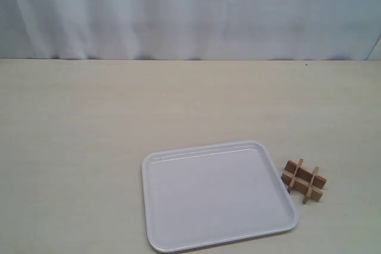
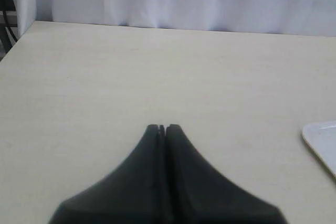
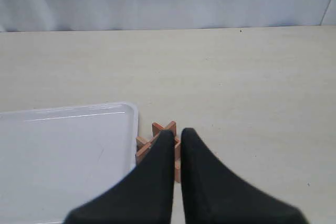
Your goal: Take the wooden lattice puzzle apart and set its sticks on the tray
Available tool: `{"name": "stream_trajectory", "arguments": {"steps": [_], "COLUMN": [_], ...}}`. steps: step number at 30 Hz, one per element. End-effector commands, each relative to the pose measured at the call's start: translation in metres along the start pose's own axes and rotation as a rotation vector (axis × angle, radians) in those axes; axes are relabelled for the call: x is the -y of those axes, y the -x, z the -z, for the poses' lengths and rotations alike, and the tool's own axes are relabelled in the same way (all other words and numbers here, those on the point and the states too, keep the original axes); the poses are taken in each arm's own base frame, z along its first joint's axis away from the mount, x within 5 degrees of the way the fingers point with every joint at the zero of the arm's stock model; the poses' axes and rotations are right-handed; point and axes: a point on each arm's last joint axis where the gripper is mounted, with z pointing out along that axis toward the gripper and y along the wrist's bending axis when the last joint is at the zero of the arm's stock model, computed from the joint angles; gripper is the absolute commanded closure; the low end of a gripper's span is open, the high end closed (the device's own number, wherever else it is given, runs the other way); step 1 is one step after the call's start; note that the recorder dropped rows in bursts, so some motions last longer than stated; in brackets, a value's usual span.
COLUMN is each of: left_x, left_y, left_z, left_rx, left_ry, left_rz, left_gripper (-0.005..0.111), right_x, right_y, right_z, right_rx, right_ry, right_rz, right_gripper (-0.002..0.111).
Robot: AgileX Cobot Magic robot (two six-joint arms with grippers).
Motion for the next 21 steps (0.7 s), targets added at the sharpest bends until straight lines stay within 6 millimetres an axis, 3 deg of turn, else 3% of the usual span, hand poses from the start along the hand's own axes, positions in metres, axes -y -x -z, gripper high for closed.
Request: {"name": "stream_trajectory", "arguments": {"steps": [1,16,21], "left_x": [0.0,0.0,0.0], "left_y": [0.0,0.0,-0.001], "left_z": [0.0,0.0,0.0], "left_rx": [0.002,0.002,-0.001], "left_ry": [0.002,0.002,0.003], "left_rz": [-0.005,-0.005,-0.006], "left_gripper": [0.107,0.107,0.107], "right_x": [0.0,0.0,0.0], "right_y": [0.0,0.001,0.017], "right_z": [0.0,0.0,0.002], "right_rx": [0.005,0.019,0.2], "right_ry": [0.003,0.003,0.005], "right_rz": [0.003,0.003,0.006], "right_gripper": [0.104,0.104,0.104]}}
